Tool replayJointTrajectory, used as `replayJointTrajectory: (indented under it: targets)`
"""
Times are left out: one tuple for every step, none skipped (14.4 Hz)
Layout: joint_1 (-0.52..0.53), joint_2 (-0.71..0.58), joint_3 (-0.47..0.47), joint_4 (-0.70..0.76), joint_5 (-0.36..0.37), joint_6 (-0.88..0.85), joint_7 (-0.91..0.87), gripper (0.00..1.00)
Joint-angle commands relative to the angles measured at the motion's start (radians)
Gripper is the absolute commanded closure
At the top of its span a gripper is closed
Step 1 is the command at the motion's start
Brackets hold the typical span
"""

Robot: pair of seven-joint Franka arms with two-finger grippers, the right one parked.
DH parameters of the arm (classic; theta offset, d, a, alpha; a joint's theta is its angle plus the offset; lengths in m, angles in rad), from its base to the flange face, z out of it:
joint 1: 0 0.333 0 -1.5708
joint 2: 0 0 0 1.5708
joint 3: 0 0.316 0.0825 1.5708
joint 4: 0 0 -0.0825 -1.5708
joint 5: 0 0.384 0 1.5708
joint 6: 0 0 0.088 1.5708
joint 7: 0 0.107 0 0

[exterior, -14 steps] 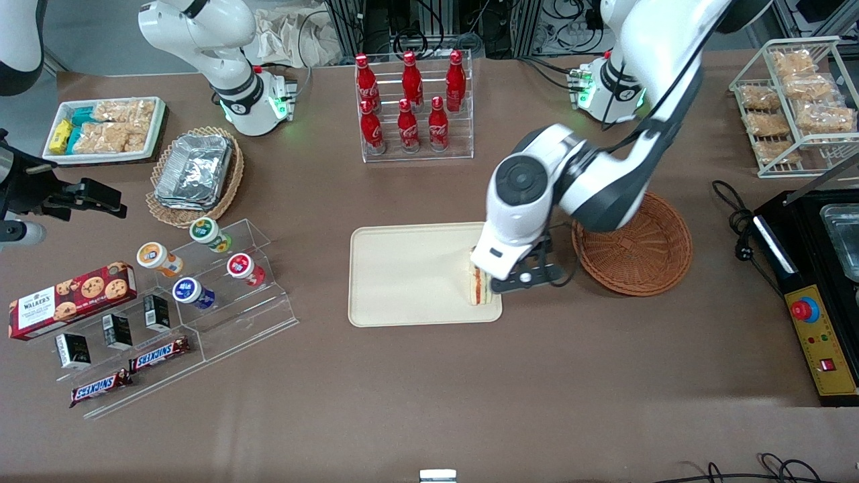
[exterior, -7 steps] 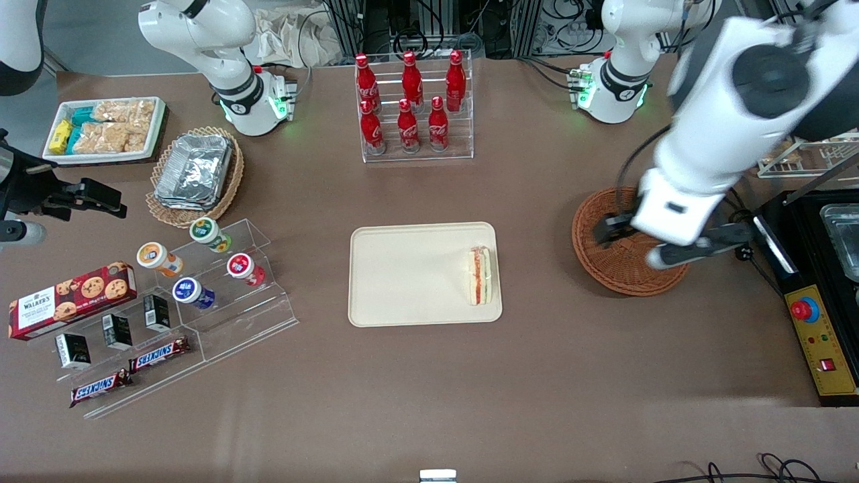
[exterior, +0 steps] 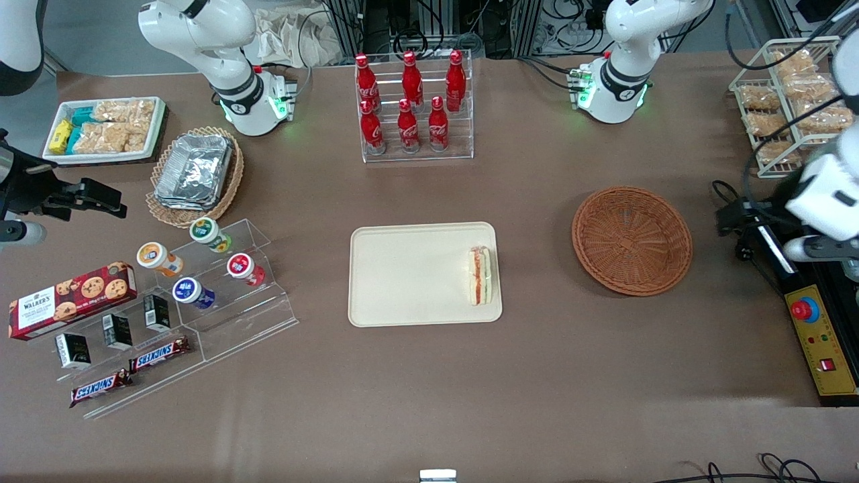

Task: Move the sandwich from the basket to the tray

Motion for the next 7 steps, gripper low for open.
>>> replayJointTrajectory:
  targets:
    - [-0.116,-0.022,0.137,0.026,-0.014,-0.023,0.102,0.0]
    - [-0.219,-0.022,0.243,0.026,-0.009,-0.026,0.113,0.0]
    - [-0.32,-0.022,0.347,0.027,-0.018,-0.026,0.113,0.0]
    - [-0.397,-0.022,0.419,0.027,-0.017,-0.026,0.11,0.0]
    - [-0.439,-0.023,0.452,0.027,-0.017,-0.026,0.103,0.0]
    - [-0.444,-0.028,0.455,0.027,-0.018,-0.028,0.103,0.0]
    - [-0.444,-0.029,0.454,0.024,-0.018,-0.029,0.103,0.0]
